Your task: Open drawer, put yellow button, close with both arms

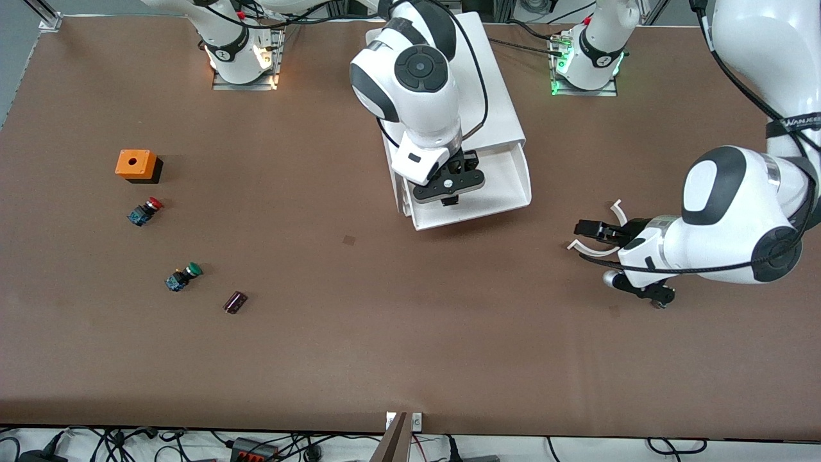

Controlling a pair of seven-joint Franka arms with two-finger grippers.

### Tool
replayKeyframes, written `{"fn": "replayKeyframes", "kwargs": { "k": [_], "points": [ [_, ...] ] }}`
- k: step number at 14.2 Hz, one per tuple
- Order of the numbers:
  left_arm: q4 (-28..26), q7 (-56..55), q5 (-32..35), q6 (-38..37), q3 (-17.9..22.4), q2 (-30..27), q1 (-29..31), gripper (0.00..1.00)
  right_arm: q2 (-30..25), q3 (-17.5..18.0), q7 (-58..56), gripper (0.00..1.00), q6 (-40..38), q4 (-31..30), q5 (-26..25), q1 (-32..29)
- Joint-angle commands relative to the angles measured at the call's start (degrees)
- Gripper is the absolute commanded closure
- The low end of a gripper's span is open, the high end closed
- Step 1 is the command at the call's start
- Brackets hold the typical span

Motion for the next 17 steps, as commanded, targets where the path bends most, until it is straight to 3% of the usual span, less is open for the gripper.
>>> {"fn": "replayKeyframes", "kwargs": {
  "k": [1, 8, 9, 10, 14, 17],
  "points": [
    [3.55, -0.92, 10.04, 0.06, -0.10, 0.46, -0.74, 0.00, 2.05, 0.45, 2.62, 1.00, 0.97, 2.55, 0.61, 0.42],
    [2.59, -4.16, 10.69, 2.09, -0.01, 0.90, -1.63, 0.00, 3.19, 0.27, 5.35, 1.00, 2.64, 2.55, 0.43, 2.26],
    [2.50, -4.61, 10.69, 2.09, -0.01, 0.90, -1.62, 0.00, 3.19, 0.10, 5.35, 0.64, 2.29, 2.55, 0.43, 2.26],
    [2.50, -4.79, 10.69, 2.09, -0.01, 0.90, -1.62, 0.00, 3.02, -0.25, 5.35, 0.01, 2.20, 2.55, 0.08, 2.18],
    [2.06, -5.66, 10.42, 2.09, -0.01, 0.90, -1.53, 0.00, 1.53, -2.18, 5.53, 0.00, -2.35, 3.94, -0.10, 2.18],
    [2.06, -8.90, 10.34, 2.00, -0.10, 0.81, -2.06, 0.00, 0.65, -2.28, 5.18, 0.00, -10.34, 11.31, 0.08, -0.62]
  ]
}}
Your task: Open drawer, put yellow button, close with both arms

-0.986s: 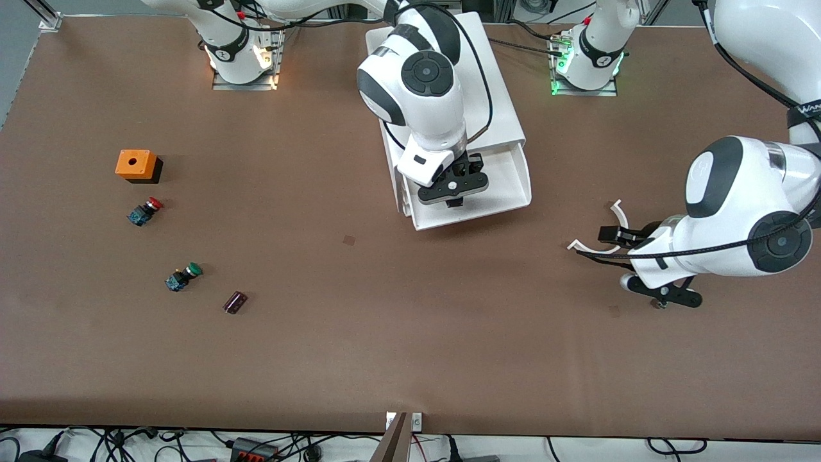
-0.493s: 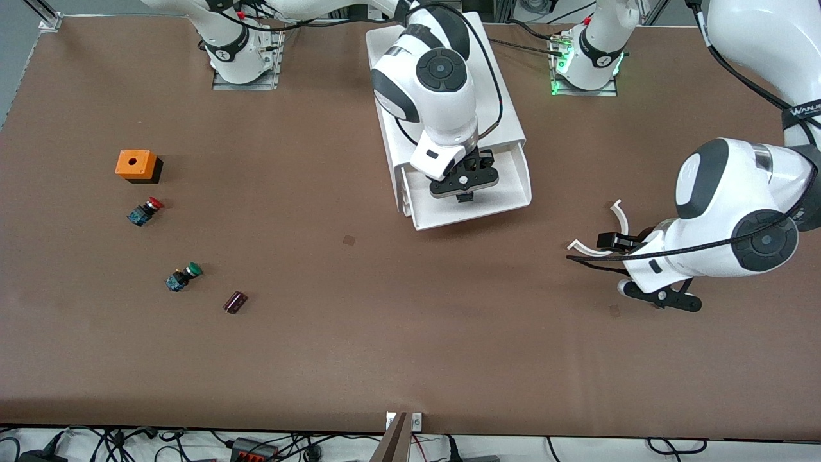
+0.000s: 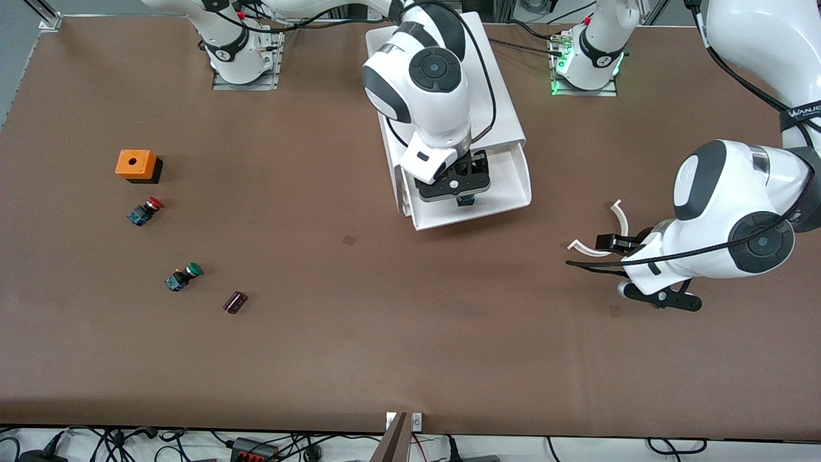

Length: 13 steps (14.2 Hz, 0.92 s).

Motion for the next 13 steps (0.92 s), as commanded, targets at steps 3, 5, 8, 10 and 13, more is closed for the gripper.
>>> {"fn": "replayKeyframes", "kwargs": {
  "k": [3, 5, 8, 10, 13],
  "points": [
    [-0.77, -10.27, -0.67, 0.06, -2.26, -0.43, -0.86, 0.00, -4.52, 0.46, 0.13, 0.00, -10.84, 6.59, 0.33, -8.30],
    [-0.95, -16.93, -0.68, 0.41, -5.85, -0.43, -1.03, 0.00, -6.01, -0.07, -2.92, 0.00, -15.49, 6.42, -0.20, -12.95],
    [-4.01, -27.49, -0.68, 6.27, -10.69, -0.61, -1.30, 0.00, -6.72, -0.25, -11.88, 0.00, -19.46, 5.63, -1.43, -21.82],
    [-6.82, -31.46, -0.41, 12.69, -12.54, -0.52, -2.43, 0.00, -6.99, -0.25, -19.17, 0.00, -20.26, 4.22, -1.43, -27.71],
    [-11.40, -36.11, 0.12, 21.05, -12.64, -0.61, -6.12, 0.00, -6.81, -0.25, -33.42, 0.00, -20.70, 3.95, -1.34, -36.07]
  ]
}}
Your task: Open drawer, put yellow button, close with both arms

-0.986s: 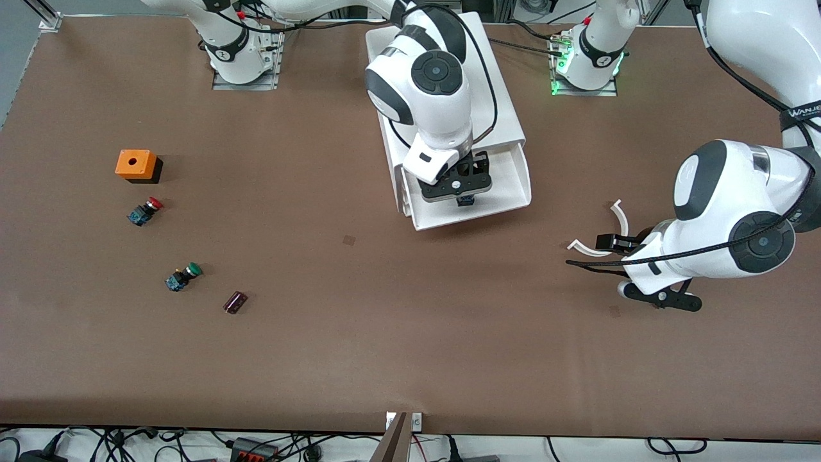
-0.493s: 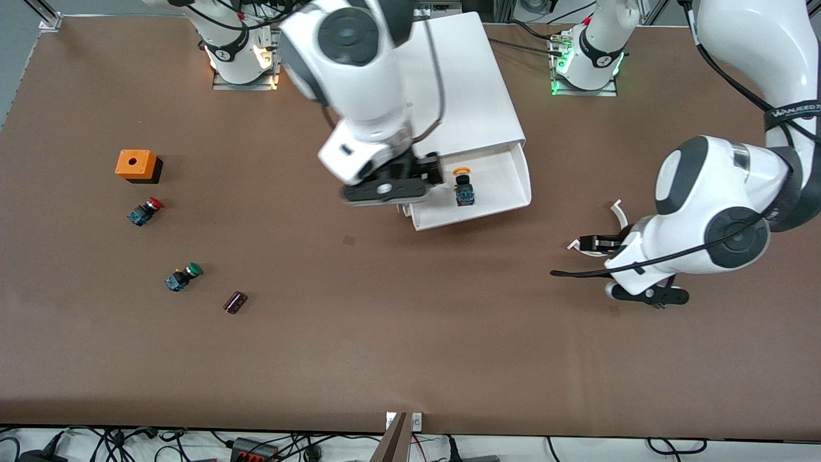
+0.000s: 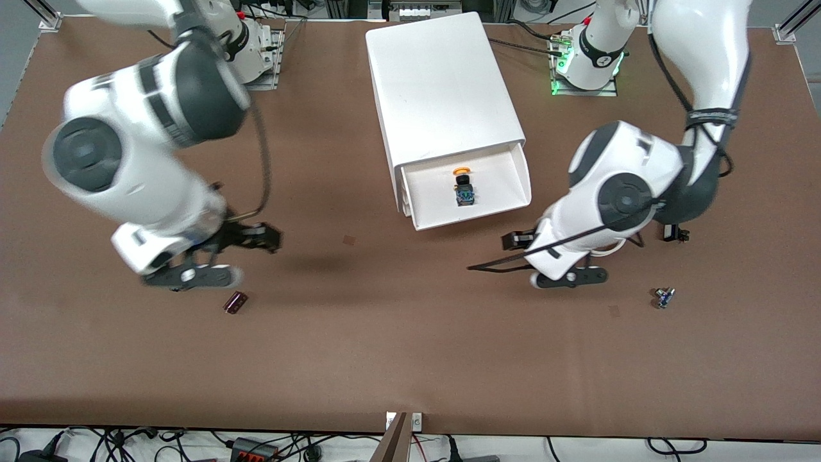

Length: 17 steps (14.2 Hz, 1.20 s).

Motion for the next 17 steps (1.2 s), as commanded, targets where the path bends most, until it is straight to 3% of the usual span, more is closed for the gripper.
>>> {"fn": "replayKeyframes", "kwargs": {
  "k": [1, 3, 8, 12, 17],
  "points": [
    [-4.44, -4.98, 0.49, 5.50, -0.39, -0.79, -2.25, 0.00, -0.68, 1.07, -6.77, 0.00, -1.02, -0.70, -0.24, -6.05],
    [-6.46, -8.41, 0.58, 7.78, -0.39, -0.97, -4.19, 0.00, -1.03, 1.07, -6.95, 0.00, -3.99, -0.61, -0.33, -10.18],
    [-13.32, -12.03, 0.58, 11.40, -1.53, -4.65, -4.64, 0.00, -3.93, 0.98, -7.13, 0.00, -7.52, -1.39, -1.03, -13.89],
    [-15.35, -14.75, 0.49, 10.26, -3.46, -6.50, -4.46, 0.00, -14.72, 1.16, -7.13, 0.00, -3.24, -16.84, -0.86, -17.58],
    [-16.75, -14.84, 0.49, 7.53, -6.19, -6.68, -4.81, 0.00, -23.08, 1.16, -12.66, 0.00, 0.39, -25.21, -1.21, -19.16]
  ]
}}
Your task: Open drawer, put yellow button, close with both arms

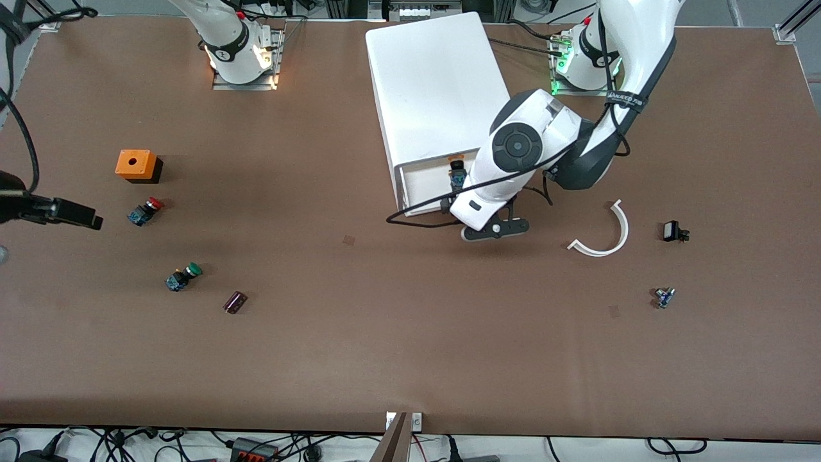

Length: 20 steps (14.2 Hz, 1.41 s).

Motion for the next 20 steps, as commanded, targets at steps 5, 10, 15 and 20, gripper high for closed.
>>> {"fn": "replayKeyframes", "kwargs": {
  "k": [5, 10, 15, 20],
  "points": [
    [-4.42, -3.93, 0.42, -0.48, -4.05, -2.08, 0.47, 0.00, -11.45, 1.06, -4.40, 0.00, 3.45, -13.22, -1.75, -1.60],
    [-6.00, -5.08, 0.34, -0.74, -5.99, -2.08, 0.47, 0.00, -14.60, 1.59, -5.37, 0.00, 4.06, -17.25, -4.40, -1.43],
    [-6.00, -5.08, 0.34, -3.64, -7.48, -1.99, 0.56, 0.00, -25.33, 1.59, -5.45, 0.00, 12.15, -33.08, -4.57, -1.51],
    [-3.99, -3.85, 0.60, -3.64, -7.31, -1.99, 2.83, 0.00, -25.52, 1.68, -5.72, 0.00, 11.54, -32.74, -4.57, -1.43]
  ]
}}
